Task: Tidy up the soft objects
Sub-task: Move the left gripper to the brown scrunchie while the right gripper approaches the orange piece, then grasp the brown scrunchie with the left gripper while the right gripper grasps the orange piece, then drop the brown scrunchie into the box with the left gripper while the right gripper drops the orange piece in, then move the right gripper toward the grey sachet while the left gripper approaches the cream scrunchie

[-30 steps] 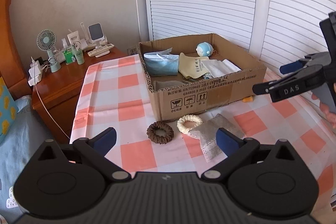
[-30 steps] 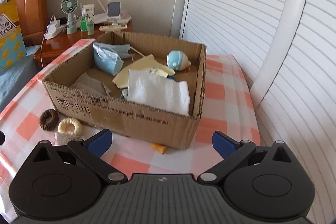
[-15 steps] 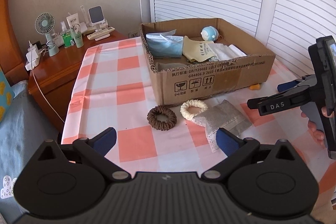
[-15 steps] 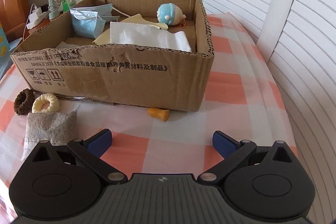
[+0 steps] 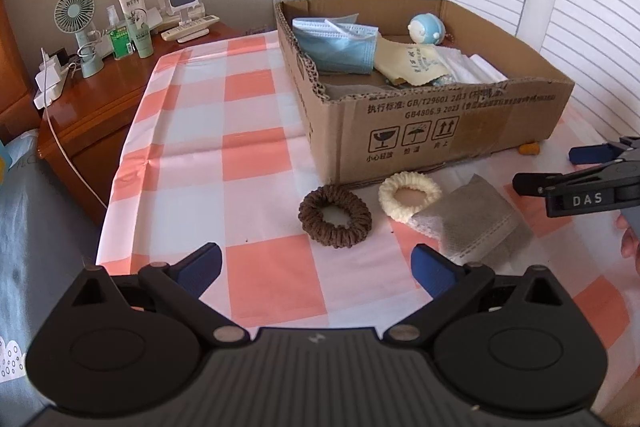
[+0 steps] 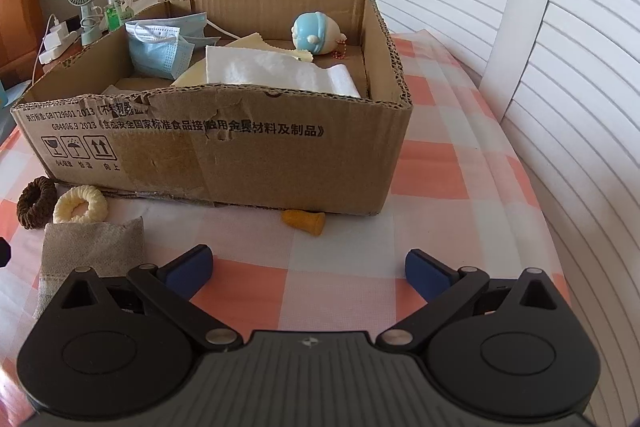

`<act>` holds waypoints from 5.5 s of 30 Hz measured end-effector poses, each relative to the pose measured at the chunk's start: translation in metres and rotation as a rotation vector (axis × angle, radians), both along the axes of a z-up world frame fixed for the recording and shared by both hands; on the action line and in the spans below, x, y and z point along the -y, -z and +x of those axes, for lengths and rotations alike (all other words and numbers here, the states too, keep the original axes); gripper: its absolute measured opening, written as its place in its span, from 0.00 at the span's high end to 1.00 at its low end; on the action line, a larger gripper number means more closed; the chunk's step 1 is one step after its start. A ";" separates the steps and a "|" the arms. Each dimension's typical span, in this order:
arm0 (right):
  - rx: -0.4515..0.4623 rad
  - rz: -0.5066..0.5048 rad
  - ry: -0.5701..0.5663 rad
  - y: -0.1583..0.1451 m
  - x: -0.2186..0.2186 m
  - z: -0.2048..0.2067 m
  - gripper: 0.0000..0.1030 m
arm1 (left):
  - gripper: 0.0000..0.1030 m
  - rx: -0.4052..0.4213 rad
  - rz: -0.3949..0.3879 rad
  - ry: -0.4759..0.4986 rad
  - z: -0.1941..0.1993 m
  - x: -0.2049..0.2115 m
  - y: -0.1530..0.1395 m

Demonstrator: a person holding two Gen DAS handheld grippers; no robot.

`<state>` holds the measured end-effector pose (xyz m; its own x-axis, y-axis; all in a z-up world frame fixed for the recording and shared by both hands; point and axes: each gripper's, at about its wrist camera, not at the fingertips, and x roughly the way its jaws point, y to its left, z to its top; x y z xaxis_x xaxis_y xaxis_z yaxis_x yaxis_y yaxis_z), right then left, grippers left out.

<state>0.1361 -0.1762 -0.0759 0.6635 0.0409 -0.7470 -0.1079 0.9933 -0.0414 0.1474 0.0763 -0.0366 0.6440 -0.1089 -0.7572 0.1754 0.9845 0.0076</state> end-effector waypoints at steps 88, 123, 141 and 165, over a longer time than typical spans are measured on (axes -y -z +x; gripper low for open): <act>0.105 0.022 -0.013 -0.013 -0.012 -0.015 0.76 | 0.65 0.007 -0.043 0.133 0.023 -0.002 0.009; 0.200 0.055 -0.257 -0.111 -0.002 -0.044 0.76 | 0.06 0.190 -0.009 0.172 0.098 0.035 -0.071; 0.185 0.075 -0.280 -0.136 -0.028 0.007 0.76 | 0.00 0.214 -0.037 -0.024 0.004 0.001 -0.066; 0.129 0.106 -0.193 -0.123 -0.056 0.105 0.00 | 0.01 0.192 0.048 -0.106 -0.031 0.003 -0.060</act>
<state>0.2410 -0.1203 0.0469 0.7257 0.2499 -0.6411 -0.2964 0.9544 0.0365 0.1166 0.0729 0.0235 0.7828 0.0001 -0.6223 0.0618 0.9950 0.0779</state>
